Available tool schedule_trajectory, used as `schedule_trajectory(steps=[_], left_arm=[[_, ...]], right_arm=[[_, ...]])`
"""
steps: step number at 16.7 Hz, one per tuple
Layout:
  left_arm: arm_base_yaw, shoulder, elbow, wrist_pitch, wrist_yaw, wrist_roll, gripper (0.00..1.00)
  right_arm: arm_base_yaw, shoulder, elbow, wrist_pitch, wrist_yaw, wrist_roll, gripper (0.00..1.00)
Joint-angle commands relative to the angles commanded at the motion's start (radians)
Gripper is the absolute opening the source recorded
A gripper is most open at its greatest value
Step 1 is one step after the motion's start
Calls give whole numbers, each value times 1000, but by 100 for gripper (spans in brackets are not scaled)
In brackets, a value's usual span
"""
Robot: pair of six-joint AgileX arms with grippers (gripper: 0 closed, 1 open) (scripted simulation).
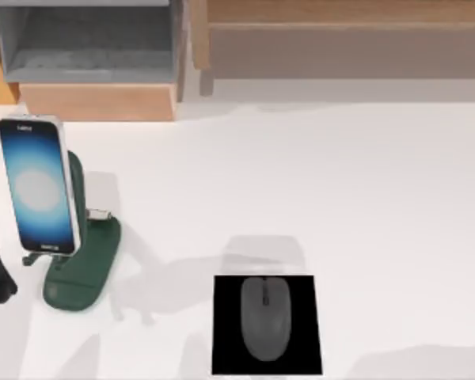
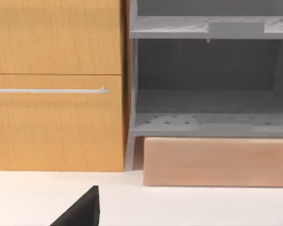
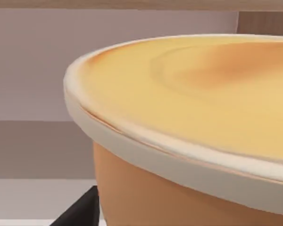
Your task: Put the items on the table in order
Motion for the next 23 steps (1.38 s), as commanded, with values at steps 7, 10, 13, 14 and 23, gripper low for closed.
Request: schedule_trajectory(steps=[7,10,13,14,23], left_arm=[[0,0,0,0,0,0,100],[0,0,0,0,0,0,100],[0,0,0,0,0,0,100],[0,0,0,0,0,0,100],[0,0,0,0,0,0,100]], right_arm=[[2,2,6,-5,2,0,77],[2,2,6,-5,2,0,55],[2,2,6,-5,2,0,32],[2,2,6,-5,2,0,25],[2,2,6,-5,2,0,0]])
